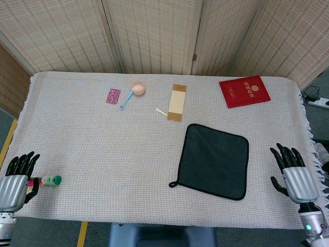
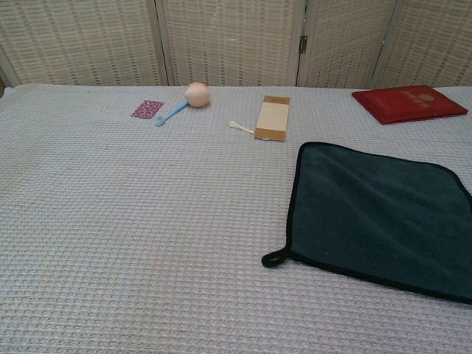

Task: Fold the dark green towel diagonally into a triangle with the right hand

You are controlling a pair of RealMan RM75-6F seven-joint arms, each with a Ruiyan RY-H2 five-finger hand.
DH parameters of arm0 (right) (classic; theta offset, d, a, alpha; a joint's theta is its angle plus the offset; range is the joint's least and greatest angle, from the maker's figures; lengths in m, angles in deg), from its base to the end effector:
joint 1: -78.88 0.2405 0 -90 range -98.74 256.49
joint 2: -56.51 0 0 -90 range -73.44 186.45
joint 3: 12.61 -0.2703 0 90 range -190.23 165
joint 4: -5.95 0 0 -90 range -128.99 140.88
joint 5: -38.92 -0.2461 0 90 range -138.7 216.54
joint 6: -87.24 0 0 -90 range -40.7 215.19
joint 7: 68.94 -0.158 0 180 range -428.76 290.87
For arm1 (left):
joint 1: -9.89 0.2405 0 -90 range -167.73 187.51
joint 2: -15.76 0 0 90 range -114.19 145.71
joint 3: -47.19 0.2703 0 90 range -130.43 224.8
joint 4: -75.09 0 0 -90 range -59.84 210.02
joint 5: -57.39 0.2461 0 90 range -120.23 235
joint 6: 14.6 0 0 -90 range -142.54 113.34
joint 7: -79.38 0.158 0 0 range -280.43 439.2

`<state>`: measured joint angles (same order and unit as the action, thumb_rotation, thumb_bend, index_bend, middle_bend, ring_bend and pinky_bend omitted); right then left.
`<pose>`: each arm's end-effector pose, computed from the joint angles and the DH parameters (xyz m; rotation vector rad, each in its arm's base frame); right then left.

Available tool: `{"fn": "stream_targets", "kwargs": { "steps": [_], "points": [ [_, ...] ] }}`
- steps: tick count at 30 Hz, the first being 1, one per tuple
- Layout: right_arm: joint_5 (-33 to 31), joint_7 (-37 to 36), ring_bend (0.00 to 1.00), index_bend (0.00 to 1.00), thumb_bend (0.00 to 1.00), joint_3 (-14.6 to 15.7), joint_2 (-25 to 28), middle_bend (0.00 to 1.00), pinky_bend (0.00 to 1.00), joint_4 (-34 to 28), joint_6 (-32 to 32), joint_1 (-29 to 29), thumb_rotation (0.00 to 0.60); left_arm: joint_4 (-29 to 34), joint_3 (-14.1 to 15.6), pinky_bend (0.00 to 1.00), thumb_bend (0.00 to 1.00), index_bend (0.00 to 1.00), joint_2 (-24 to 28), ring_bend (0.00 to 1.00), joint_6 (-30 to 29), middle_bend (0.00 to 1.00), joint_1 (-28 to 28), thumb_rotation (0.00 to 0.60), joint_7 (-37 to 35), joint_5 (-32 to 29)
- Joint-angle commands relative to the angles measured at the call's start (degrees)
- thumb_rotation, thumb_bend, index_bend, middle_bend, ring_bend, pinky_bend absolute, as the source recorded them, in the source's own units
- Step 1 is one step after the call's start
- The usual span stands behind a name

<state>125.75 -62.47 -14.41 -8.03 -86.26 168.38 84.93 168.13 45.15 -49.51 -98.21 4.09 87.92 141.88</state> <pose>-0.3373 -0.2010 0.1162 1.4957 -0.8616 0.7958 -0.3360 0.2006 0.1193 -1.4367 -0.8439 -0.7943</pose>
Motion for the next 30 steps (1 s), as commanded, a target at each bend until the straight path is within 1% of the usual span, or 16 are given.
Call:
{"fn": "stream_targets", "kwargs": {
  "steps": [1, 8, 11, 15, 16, 18, 20, 21, 22, 23, 25, 27, 30],
  "points": [
    [-0.1, 0.0, 0.0, 0.0, 0.42, 0.0, 0.0, 0.0, 0.0, 0.1, -0.1, 0.1, 0.6, 0.0, 0.0, 0.0, 0.69, 0.07, 0.0, 0.0, 0.0, 0.06, 0.0, 0.6, 0.0, 0.0],
    [-0.2, -0.3, 0.0, 0.0, 0.42, -0.2, 0.0, 0.0, 0.0, 0.2, 0.0, 0.1, 0.6, 0.1, 0.0, 0.0, 0.69, 0.07, -0.1, 0.0, -0.1, 0.06, 0.0, 0.6, 0.2, 0.0],
    [0.3, -1.3, 0.0, 0.0, 0.42, -0.4, -0.6, 0.0, 0.0, 1.7, -0.1, 0.6, 0.6, 0.2, 0.0, 0.0, 0.69, 0.07, -0.1, 0.0, -0.3, 0.06, 0.0, 0.6, 0.0, 0.3],
    [0.7, -4.6, 0.0, 0.0, 0.42, -1.1, -1.6, 0.0, 0.0, 4.4, -3.4, 3.2, 0.6, 0.5, -0.1, 0.0, 0.69, 0.07, 0.2, 0.0, -0.3, 0.06, 0.0, 0.6, -0.7, 0.4],
    [0.9, -5.3, 0.0, 0.0, 0.42, -1.4, -1.5, 0.0, 0.0, 4.7, -4.6, 4.2, 0.6, 0.5, -0.1, 0.0, 0.69, 0.07, 0.3, 0.0, -0.3, 0.06, -0.1, 0.6, -0.8, 0.4],
    [1.7, -6.0, 0.0, 0.04, 0.42, -2.5, -0.9, 0.0, 0.0, 5.1, -7.0, 7.0, 0.6, 0.3, 0.0, 0.0, 0.69, 0.07, 0.5, 0.0, -0.2, 0.06, -0.2, 0.6, -1.3, 0.6],
    [1.4, -5.9, 0.0, 0.15, 0.42, -3.9, -0.5, 0.0, 0.0, 5.0, -9.3, 9.5, 0.6, 0.3, 0.0, 0.0, 0.69, 0.06, 0.7, 0.0, 0.2, 0.06, -0.3, 0.6, -1.8, 0.6],
    [0.8, -5.6, 0.0, 0.19, 0.42, -4.9, -0.3, 0.0, 0.0, 5.0, -11.1, 11.2, 0.6, 0.4, 0.0, 0.0, 0.69, 0.06, 0.8, 0.0, 0.5, 0.06, -0.4, 0.6, -2.2, 0.4],
    [-0.1, -5.1, 0.0, 0.25, 0.42, -5.6, -0.1, 0.0, 0.0, 4.9, -12.9, 12.5, 0.6, 0.4, 0.0, 0.0, 0.69, 0.06, 0.9, 0.0, 0.6, 0.06, -0.4, 0.6, -2.4, 0.4],
    [-1.6, -4.5, 0.0, 0.29, 0.42, -6.5, 0.1, 0.0, 0.0, 4.6, -15.8, 14.4, 0.6, 0.5, 0.0, 0.0, 0.69, 0.06, 1.0, 0.0, 0.6, 0.06, -0.4, 0.6, -2.6, 0.4],
    [-5.0, -3.3, 0.0, 0.32, 0.42, -7.8, 0.1, 0.0, 0.0, 4.1, -20.7, 17.1, 0.6, 0.7, 0.1, 0.0, 0.69, 0.06, 1.2, 0.0, 0.6, 0.06, -0.4, 0.6, -2.9, 0.6],
    [-9.8, -1.3, 0.0, 0.32, 0.42, -9.2, -0.3, 0.0, 0.0, 4.2, -26.7, 20.4, 0.6, 1.0, 0.2, 0.0, 0.69, 0.06, 1.5, 0.0, 0.3, 0.06, -0.3, 0.6, -3.5, 0.9],
    [-15.5, 1.4, 0.01, 0.33, 0.42, -10.9, -2.9, 0.0, 0.0, 7.3, -33.0, 25.0, 0.6, 0.9, 0.2, 0.0, 0.69, 0.06, 1.8, 0.0, -0.1, 0.06, -0.1, 0.6, -4.2, 0.9]
  ]
}}
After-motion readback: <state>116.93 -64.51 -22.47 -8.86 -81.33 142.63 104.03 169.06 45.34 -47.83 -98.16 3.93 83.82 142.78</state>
